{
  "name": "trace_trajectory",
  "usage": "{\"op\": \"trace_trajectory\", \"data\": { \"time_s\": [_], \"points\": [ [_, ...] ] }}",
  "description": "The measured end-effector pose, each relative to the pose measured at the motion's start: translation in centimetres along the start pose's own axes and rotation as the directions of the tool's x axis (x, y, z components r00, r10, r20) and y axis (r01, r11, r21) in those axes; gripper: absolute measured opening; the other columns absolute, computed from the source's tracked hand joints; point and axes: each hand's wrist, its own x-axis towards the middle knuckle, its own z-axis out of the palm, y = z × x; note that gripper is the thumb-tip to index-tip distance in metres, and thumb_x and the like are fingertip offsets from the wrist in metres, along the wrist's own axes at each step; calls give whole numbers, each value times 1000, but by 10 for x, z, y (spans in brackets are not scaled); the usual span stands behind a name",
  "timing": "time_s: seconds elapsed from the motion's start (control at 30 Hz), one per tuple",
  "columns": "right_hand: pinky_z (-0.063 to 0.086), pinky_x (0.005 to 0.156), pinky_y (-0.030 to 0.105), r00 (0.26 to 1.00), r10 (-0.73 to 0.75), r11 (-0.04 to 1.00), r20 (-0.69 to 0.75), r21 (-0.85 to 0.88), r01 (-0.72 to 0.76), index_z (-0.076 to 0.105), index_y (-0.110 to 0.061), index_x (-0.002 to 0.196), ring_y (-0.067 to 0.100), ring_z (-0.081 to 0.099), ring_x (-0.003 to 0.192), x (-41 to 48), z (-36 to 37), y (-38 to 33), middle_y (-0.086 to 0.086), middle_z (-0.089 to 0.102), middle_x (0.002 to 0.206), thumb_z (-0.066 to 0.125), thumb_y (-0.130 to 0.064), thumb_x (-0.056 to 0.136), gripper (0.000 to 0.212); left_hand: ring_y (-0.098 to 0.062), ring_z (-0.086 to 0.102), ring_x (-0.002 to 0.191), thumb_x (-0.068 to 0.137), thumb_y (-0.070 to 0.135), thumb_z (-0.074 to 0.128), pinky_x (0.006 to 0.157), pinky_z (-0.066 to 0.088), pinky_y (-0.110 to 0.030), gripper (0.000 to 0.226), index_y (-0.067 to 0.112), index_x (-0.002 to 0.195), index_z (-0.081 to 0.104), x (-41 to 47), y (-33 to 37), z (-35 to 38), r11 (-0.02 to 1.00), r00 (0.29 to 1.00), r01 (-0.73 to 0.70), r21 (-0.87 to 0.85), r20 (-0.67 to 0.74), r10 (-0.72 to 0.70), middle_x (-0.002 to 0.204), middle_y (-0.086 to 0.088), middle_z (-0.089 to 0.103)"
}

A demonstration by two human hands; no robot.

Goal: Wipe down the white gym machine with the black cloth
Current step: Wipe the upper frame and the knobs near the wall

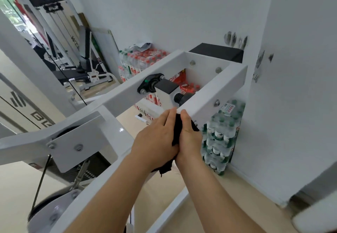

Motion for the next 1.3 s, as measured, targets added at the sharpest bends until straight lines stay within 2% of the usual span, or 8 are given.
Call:
{"op": "trace_trajectory", "data": {
  "time_s": [0.17,0.33,0.43,0.6,0.87,1.03,1.17,1.3],
  "points": [
    [59,88,40,998,-9,992,62,-125,16,60,-19,122,16,70,99,-9,-17,16,-1,72,110,84,-47,69,65,-27,49,126,80,55,68,110,37,-39,93,7,148,27,-51,-7,14,943,965,259,207,-102,-243,138,-12,50],
    [60,84,41,995,-101,987,-21,-124,97,57,-8,119,19,71,94,-2,0,28,7,71,106,84,-47,54,80,-26,61,89,71,29,73,89,49,-36,74,0,133,46,-34,-7,18,951,979,195,241,-111,-173,98,-8,64],
    [60,83,40,970,-209,971,-123,-148,190,58,-8,117,16,71,92,29,3,4,5,71,106,77,-53,54,79,-33,57,118,75,24,74,98,49,-38,83,-5,143,36,-2,7,14,976,993,74,204,-109,-52,126,-20,58],
    [56,90,46,952,-277,932,-130,-277,233,49,-5,125,25,66,102,87,1,-42,11,65,117,65,-63,52,94,-27,-11,150,105,26,30,123,1,-40,69,3,152,-15,58,33,15,957,983,-144,252,-71,167,162,-16,-14],
    [46,99,48,927,-347,847,-144,-473,244,39,-4,129,32,54,114,172,-5,-135,14,50,130,62,-55,63,87,-35,7,150,102,24,37,123,11,-43,70,-4,152,-2,159,80,19,945,958,-242,218,-101,269,160,-25,5],
    [46,93,43,850,-527,632,12,-662,402,46,-4,114,32,57,106,206,-11,-178,15,58,116,52,-33,93,36,-32,22,146,100,29,43,119,22,-38,73,-2,153,5,207,110,16,968,963,-220,125,-133,236,160,-24,13],
    [37,111,44,798,-538,423,272,-731,535,24,-10,146,28,43,134,158,-37,-141,13,41,147,36,-46,99,61,-34,-2,150,98,29,50,123,9,-45,86,1,153,-10,163,95,15,942,964,-251,222,-35,264,161,-23,-8],
    [-2,122,26,790,-524,258,319,-824,504,-6,-6,156,21,-6,152,153,-23,-139,12,-11,164,41,-33,103,76,-26,-8,151,103,40,34,122,-5,-37,78,9,151,-19,144,79,10,952,964,-240,191,-69,257,162,-15,-12]
  ]
}}
